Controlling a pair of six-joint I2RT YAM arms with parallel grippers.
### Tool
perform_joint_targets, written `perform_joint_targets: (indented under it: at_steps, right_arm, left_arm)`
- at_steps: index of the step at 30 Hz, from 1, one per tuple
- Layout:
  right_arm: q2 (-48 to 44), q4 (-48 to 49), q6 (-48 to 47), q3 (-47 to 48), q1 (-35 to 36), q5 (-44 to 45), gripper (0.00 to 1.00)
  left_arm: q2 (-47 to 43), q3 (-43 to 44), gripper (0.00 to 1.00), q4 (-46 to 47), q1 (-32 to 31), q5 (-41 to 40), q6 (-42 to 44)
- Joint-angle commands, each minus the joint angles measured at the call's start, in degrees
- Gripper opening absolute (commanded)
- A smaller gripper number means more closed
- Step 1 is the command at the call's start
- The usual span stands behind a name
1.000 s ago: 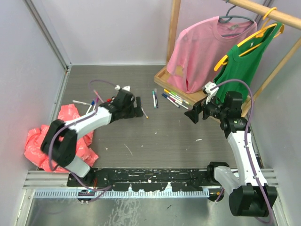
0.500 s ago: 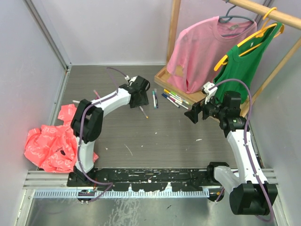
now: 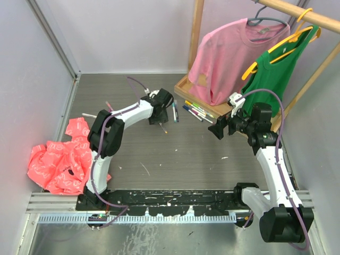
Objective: Open the pen caps
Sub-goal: Pick up the pen from the center of the board.
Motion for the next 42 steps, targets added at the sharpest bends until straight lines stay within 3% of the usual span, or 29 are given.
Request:
perform_joint_targets:
  at_steps: [1, 16, 27, 32, 37, 42]
  right_arm:
    - [-0.3, 1.5, 0.1, 1.8, 0.3, 0.0, 1.0]
    - [-0.4, 1.7, 0.5, 1.6, 0.5, -0.8, 1.0]
    - [0.0, 2.8, 2.2, 0.9, 1.3, -4.2, 1.0]
    - [0.8, 5.0, 5.3, -0.4, 1.6, -8.5, 1.0]
    - [2.1, 12.4, 11.5, -4.2, 2.3, -14.7, 0.99]
    - [3.5, 22.4, 18.7, -8.2, 4.3, -21.6, 0.97]
  left_arm:
    - [-0.1, 1.5, 0.47, -0.3, -0.1, -2.1, -0.1]
    - [1.3, -0.4, 0.34, 0.8, -0.1, -0.3, 0.4]
    - [-1.4, -4.6, 0.13, 3.7, -0.1, -0.1, 2.1]
    - [-7.8, -10.7, 0.0, 8.8, 0.0, 0.6, 3.2]
    - [-19.7, -21.1, 0.0, 18.9, -0.2, 5.3, 4.4]
    - [-35.5, -36.9, 0.0, 34.0, -1.5, 9.2, 3.3]
